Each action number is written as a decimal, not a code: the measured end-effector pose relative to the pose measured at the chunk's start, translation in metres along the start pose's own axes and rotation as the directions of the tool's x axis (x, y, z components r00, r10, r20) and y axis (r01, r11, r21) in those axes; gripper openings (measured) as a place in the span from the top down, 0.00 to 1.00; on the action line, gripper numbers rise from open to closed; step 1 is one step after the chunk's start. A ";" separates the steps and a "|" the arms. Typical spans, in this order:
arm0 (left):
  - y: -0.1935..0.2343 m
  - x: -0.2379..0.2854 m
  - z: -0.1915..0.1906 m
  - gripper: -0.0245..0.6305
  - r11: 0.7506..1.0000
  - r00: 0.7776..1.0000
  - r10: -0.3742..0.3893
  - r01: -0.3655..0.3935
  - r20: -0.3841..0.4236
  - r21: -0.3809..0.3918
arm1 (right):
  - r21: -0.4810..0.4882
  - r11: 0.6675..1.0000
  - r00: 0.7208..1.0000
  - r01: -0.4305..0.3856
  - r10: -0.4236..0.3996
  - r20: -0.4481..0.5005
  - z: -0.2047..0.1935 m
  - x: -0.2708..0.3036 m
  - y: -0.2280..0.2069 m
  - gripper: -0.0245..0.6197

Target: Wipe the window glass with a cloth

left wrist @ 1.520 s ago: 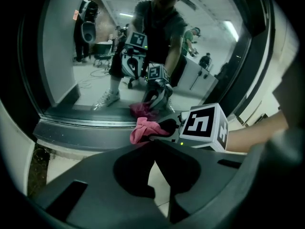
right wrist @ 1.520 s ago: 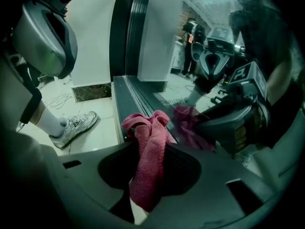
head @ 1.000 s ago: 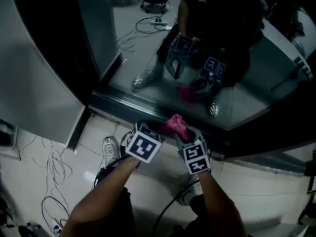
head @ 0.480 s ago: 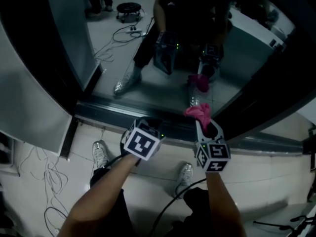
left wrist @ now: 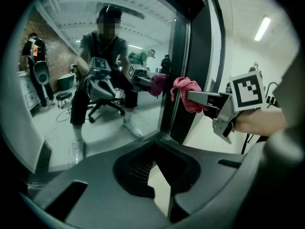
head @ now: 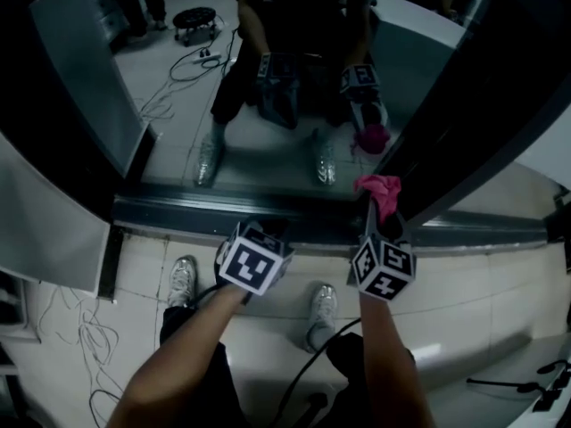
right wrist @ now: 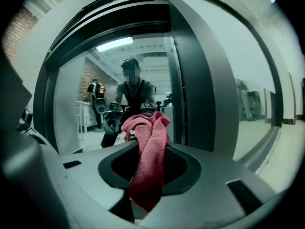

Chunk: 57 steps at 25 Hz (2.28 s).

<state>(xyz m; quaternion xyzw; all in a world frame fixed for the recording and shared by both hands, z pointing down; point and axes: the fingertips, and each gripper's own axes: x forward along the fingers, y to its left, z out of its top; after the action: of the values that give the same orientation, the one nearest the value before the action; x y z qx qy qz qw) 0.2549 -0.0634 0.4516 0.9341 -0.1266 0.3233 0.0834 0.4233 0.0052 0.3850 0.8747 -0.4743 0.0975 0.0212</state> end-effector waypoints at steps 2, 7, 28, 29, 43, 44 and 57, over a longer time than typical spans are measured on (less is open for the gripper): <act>-0.001 0.006 0.001 0.96 1.000 1.000 0.009 -0.009 0.004 -0.001 | 0.064 0.997 0.999 0.050 -0.051 0.010 -0.003 0.007 -0.012 0.78; -0.013 0.029 -0.010 0.96 1.000 1.000 -0.022 0.022 -0.011 -0.015 | 0.174 0.969 0.983 0.174 -0.181 0.029 -0.014 0.022 -0.031 0.78; 0.026 0.050 -0.077 0.96 0.996 0.994 0.004 -0.014 -0.106 -0.088 | -0.030 0.990 0.991 0.136 -0.135 0.019 -0.035 0.049 -0.003 0.78; 0.028 0.048 -0.079 0.96 0.996 0.994 0.006 -0.016 -0.111 -0.092 | -0.029 0.992 0.992 0.124 -0.123 0.018 -0.036 0.049 0.003 0.78; 0.066 0.020 -0.101 0.96 0.989 0.991 0.030 -0.047 -0.128 -0.137 | -0.117 0.992 0.999 -0.043 0.043 0.004 -0.039 0.050 0.105 0.78; 0.070 0.018 -0.104 0.96 0.989 0.991 0.036 -0.054 -0.131 -0.136 | -0.126 0.991 0.998 -0.054 0.055 0.001 -0.040 0.050 0.111 0.78; 0.097 -0.006 -0.117 0.96 0.981 0.990 0.064 -0.086 -0.126 -0.174 | -0.261 0.938 0.973 -0.230 0.223 -0.057 -0.053 0.050 0.194 0.78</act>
<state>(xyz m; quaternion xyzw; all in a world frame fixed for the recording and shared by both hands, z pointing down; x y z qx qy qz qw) 0.1540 -0.1273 0.5460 0.8962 -0.1849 0.3692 0.1622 0.2800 -0.1363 0.4356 0.8022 -0.5801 0.0466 0.1331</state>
